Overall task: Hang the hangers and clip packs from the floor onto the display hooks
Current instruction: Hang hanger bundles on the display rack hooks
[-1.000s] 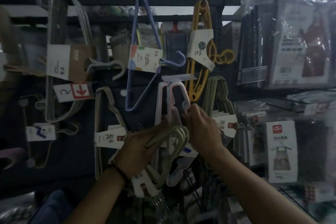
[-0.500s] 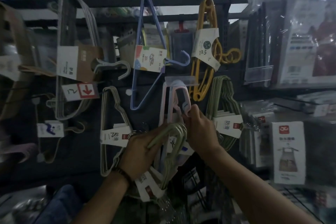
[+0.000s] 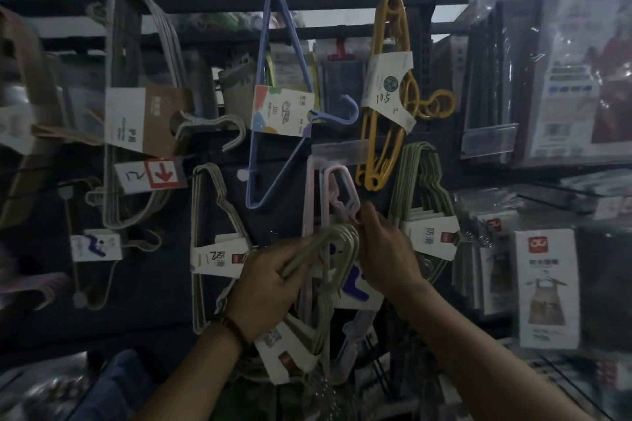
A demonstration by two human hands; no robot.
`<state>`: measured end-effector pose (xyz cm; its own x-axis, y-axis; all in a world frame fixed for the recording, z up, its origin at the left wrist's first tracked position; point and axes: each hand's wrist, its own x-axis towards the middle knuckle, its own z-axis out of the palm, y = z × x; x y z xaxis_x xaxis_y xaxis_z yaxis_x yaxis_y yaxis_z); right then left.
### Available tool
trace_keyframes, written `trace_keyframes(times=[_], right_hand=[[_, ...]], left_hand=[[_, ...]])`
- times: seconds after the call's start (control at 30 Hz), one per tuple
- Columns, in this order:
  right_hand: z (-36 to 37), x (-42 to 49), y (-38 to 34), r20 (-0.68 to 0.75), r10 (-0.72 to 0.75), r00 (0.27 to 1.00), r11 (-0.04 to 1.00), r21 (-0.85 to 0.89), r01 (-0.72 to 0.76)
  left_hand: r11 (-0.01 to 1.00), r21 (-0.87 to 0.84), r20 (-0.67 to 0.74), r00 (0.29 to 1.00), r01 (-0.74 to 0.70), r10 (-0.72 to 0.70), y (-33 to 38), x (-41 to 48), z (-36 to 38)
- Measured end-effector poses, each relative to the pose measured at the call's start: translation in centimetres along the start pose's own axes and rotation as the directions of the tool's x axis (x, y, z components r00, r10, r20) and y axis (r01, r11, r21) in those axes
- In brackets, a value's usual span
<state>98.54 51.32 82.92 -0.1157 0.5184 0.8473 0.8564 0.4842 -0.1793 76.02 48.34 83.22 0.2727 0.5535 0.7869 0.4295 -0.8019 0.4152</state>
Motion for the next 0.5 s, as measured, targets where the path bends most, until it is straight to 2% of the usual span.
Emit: trace_keyframes(times=[0.07,0.2,0.33,0.4,0.47,0.5], right_hand=[[0.2,0.1,-0.1,-0.026,0.0,1.0,1.0,-0.01,0.0],[0.2,-0.2,-0.2,-0.082,0.0,0.997,1.0,-0.027,-0.003],[0.0,-0.6,-0.2,-0.128,-0.026,0.991,0.999,-0.028,0.022],[-0.1,-0.5,-0.2,-0.153,-0.034,0.988,0.999,-0.038,0.029],[-0.1,-0.6,-0.2,-0.161,-0.034,0.986,0.999,-0.048,0.026],[-0.1,-0.7,-0.1,-0.165,-0.027,0.986,0.998,-0.059,0.018]], left_hand=[[0.994,-0.097,-0.047,0.998,0.047,-0.052,1.7,1.4,-0.9],[0.955,-0.207,-0.007,0.976,0.212,-0.219,3.5,5.5,-3.1],[0.87,-0.446,0.053,0.977,0.21,-0.209,4.3,7.7,-4.3],[0.765,-0.588,0.139,0.965,0.261,-0.223,4.6,8.2,-4.7],[0.696,-0.639,0.209,0.945,0.327,-0.252,4.5,8.5,-5.0],[0.722,-0.607,0.196,0.943,0.333,-0.27,4.6,8.6,-5.1]])
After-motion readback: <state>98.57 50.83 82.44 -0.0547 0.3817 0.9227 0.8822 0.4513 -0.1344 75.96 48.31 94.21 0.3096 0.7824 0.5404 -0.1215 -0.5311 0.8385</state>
